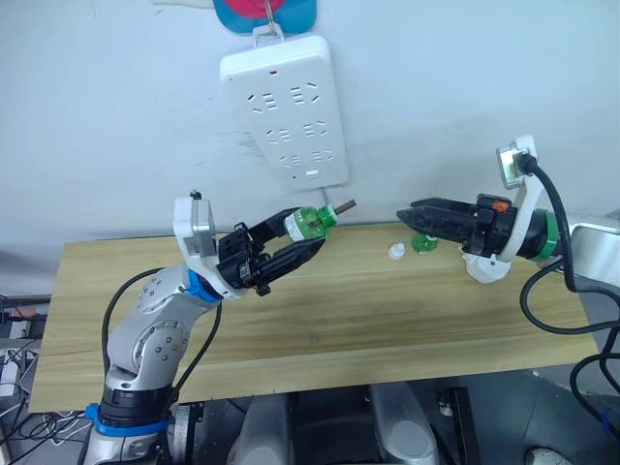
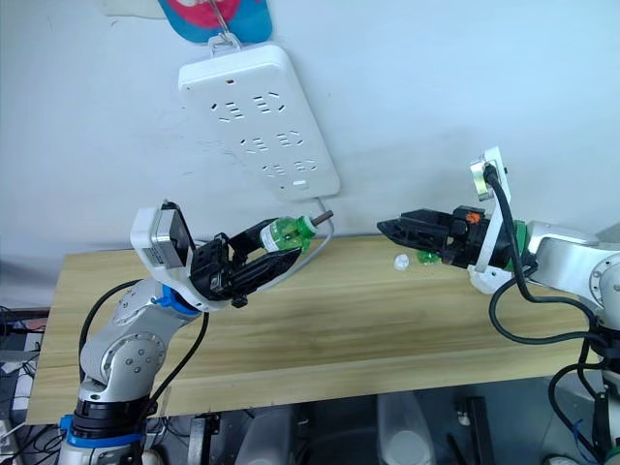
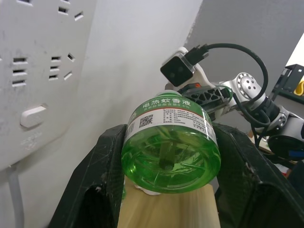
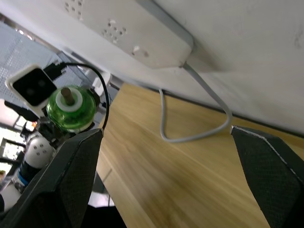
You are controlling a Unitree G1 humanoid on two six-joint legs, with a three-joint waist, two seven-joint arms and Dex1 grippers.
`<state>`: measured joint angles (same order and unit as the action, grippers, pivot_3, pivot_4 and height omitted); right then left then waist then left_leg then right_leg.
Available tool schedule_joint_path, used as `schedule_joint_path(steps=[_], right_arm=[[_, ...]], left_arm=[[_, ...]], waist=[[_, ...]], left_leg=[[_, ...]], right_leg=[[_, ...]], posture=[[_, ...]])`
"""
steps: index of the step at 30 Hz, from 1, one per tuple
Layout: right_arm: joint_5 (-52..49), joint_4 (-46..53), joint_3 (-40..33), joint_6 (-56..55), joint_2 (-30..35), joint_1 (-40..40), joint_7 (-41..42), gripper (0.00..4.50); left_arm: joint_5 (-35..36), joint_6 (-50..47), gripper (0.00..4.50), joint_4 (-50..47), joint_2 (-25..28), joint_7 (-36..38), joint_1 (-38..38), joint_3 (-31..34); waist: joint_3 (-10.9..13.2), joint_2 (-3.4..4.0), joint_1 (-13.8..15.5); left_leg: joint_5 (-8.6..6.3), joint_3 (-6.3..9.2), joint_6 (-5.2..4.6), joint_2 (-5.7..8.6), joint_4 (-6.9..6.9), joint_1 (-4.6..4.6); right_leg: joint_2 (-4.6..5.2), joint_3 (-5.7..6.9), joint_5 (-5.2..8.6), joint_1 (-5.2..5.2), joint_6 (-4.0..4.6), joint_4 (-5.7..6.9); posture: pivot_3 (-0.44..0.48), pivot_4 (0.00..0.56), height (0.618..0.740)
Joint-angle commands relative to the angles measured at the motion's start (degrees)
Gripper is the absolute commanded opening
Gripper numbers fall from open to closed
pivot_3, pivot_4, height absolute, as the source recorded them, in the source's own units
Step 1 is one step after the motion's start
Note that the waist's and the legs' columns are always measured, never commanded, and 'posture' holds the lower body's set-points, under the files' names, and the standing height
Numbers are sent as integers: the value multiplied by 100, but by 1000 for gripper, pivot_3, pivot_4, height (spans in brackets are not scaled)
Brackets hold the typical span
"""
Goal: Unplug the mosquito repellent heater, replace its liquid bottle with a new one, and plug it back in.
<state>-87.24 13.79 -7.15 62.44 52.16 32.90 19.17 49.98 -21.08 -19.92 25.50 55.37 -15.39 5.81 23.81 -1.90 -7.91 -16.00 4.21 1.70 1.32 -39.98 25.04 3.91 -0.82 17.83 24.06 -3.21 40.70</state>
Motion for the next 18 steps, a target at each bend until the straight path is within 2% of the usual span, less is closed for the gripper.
schedule_joint_path(steps=[1,11,18], right_arm=[[502,198,12,179,265,-13,383,4493],[2490,-291,653,117,784,412,1901,4493],[4343,-834,1514,-670,1204,796,3136,4493]], left_arm=[[142,-37,2327,-290,90,176,14,24],[148,-269,2327,-400,101,137,-161,-145],[-2,-390,2327,-449,170,68,-162,-187]], waist=[[0,0,-2],[0,0,-6],[0,0,-11]], left_leg=[[0,0,0,0,0,0],[0,-1,0,2,-3,-1],[0,-3,0,3,-4,-2]], right_leg=[[0,0,0,0,0,0],[0,1,0,2,0,5],[2,-1,0,3,0,6]], posture=[[-252,338,740],[-270,344,740],[-277,348,740]])
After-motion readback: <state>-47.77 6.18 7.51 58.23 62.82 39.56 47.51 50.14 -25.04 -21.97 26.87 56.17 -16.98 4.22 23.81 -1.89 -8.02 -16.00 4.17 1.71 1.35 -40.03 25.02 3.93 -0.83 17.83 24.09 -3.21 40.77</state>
